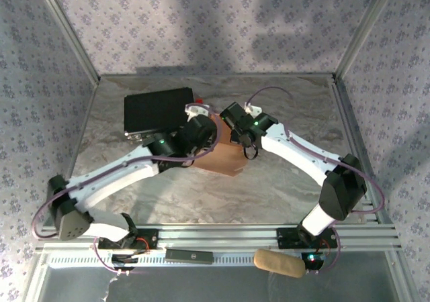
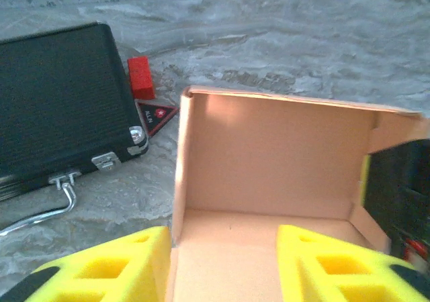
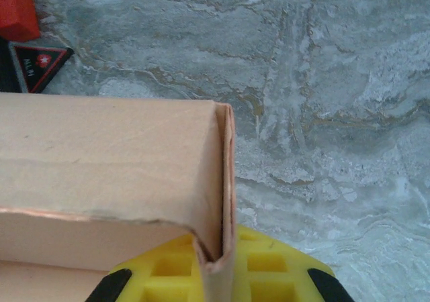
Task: Fold the paper box
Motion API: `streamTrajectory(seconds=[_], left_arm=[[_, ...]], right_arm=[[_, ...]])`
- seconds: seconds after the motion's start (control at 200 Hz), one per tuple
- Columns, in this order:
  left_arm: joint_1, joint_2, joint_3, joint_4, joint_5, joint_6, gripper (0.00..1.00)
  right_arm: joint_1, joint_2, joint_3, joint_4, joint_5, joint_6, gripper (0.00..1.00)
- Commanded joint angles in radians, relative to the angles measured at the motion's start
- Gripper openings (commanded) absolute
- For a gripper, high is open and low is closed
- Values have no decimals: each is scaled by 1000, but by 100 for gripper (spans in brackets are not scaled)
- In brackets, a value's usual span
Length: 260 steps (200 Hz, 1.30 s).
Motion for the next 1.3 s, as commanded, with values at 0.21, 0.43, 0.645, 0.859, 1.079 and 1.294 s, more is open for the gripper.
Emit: streamTrajectory(seconds=[0.21,0.43,0.645,0.859,1.079,1.294], left_arm=[[-296,-59,75,-492,-251,-860,31],[-297,-16,13,-336,-129,-1038,44],[-241,-8,-37,-227,-50,-1066,50],[-230,-2,-98,-166,-4,-1132,44],[-183,27,-92,-155,23,-1133,26],[-173,54,-29,-249,-15,-1118,0]], right_arm=[[-64,-84,-152,106,-51,169,0],[-69,-107,-204,120,-53,212,0],[-71,-123,-224,134,-70,220,0],[-77,-138,-246,154,-76,223,0],[-75,-140,-250,155,-81,229,0],[-72,-141,-248,159,-108,223,0]])
